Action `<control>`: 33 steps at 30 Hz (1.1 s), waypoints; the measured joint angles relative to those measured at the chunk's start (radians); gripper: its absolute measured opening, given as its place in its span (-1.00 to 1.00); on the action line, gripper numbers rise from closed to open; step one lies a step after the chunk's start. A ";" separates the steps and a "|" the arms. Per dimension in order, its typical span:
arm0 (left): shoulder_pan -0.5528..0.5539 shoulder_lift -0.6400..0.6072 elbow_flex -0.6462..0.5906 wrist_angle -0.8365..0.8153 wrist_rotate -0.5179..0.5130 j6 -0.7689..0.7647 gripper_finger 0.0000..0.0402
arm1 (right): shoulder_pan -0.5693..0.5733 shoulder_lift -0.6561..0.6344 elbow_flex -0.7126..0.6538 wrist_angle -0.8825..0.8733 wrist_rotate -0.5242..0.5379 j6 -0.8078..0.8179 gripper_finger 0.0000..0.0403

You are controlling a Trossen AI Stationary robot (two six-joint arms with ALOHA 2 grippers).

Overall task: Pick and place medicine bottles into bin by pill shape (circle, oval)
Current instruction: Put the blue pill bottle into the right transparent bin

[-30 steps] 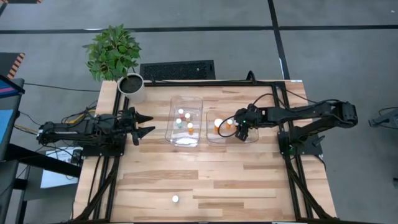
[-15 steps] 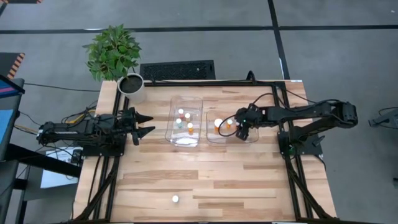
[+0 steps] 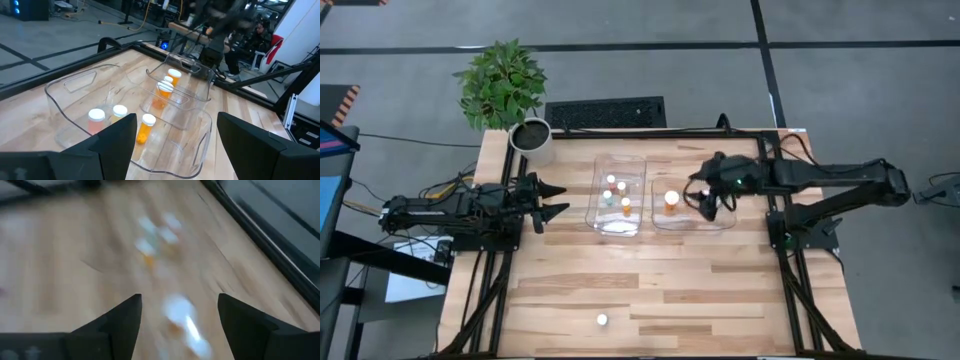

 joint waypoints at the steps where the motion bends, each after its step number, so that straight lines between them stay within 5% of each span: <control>1: 0.000 0.000 0.000 0.000 0.000 0.000 0.34 | 0.033 -0.002 0.009 0.047 -0.010 0.000 0.35; 7: 0.000 0.000 0.000 0.000 0.000 0.000 0.34 | 0.238 0.088 0.013 0.297 -0.016 -0.047 0.35; 16: 0.000 0.000 0.000 0.000 0.002 -0.020 0.34 | 0.410 0.410 0.044 0.618 0.005 -0.111 0.35; 33: 0.000 0.000 0.000 -0.001 0.003 -0.030 0.34 | 0.493 0.979 0.691 0.269 -0.005 -0.274 0.35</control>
